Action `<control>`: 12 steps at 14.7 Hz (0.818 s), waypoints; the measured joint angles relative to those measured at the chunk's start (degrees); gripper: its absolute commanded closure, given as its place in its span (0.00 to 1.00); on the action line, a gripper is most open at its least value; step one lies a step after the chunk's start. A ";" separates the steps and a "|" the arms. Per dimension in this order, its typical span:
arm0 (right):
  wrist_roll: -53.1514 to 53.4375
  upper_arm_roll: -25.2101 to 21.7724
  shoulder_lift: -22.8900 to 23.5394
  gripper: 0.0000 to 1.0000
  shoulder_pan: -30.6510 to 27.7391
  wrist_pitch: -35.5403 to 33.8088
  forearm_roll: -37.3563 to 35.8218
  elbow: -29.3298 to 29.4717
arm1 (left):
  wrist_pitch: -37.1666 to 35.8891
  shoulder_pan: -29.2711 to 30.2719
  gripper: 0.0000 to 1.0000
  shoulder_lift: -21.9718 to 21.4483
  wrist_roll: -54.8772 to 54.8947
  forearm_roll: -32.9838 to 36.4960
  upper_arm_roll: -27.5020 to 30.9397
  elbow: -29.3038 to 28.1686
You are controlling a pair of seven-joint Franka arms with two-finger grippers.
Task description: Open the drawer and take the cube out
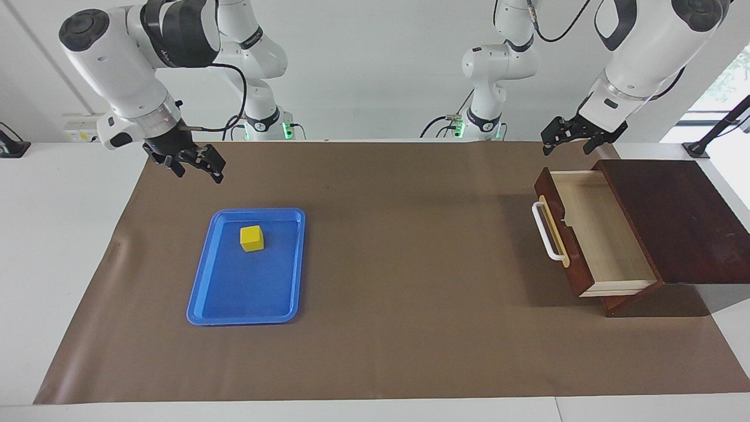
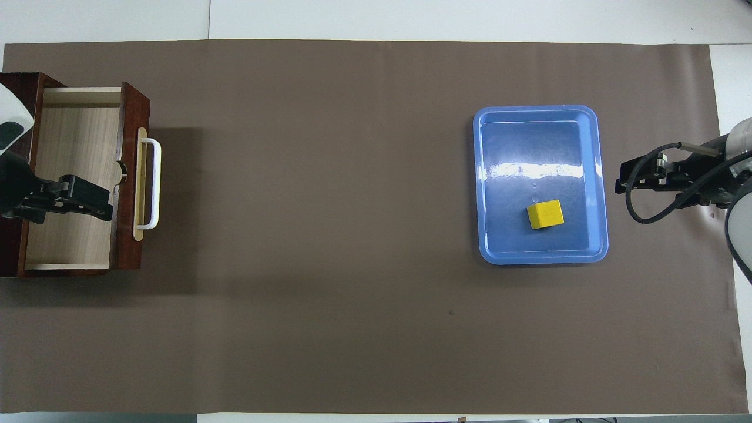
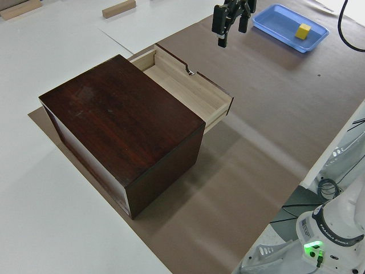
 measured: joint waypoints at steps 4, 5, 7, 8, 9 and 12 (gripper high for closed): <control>-6.32 0.00 0.00 0.00 0.00 0.00 -0.87 -0.01 | 0.08 -0.01 0.00 0.00 0.00 0.00 -0.06 0.00; -7.05 0.03 0.00 0.00 0.00 0.00 -2.28 -0.01 | 0.10 -0.01 0.00 0.00 0.00 0.00 -0.09 0.00; -7.88 0.61 0.00 0.00 0.01 0.00 -4.54 -0.01 | 0.16 -0.02 0.00 0.00 0.00 0.00 -0.09 0.00; -8.12 1.07 0.00 0.00 0.02 0.00 -4.97 0.00 | 0.19 -0.02 0.00 0.00 0.00 0.00 -0.08 0.00; -8.58 1.37 0.00 0.00 0.02 0.00 -5.17 0.00 | 0.24 -0.01 0.00 0.00 0.00 0.00 -0.07 0.00; -10.50 1.50 0.00 0.00 0.02 -0.64 -5.32 0.03 | 0.29 -0.01 0.00 0.00 0.00 0.00 -0.08 0.00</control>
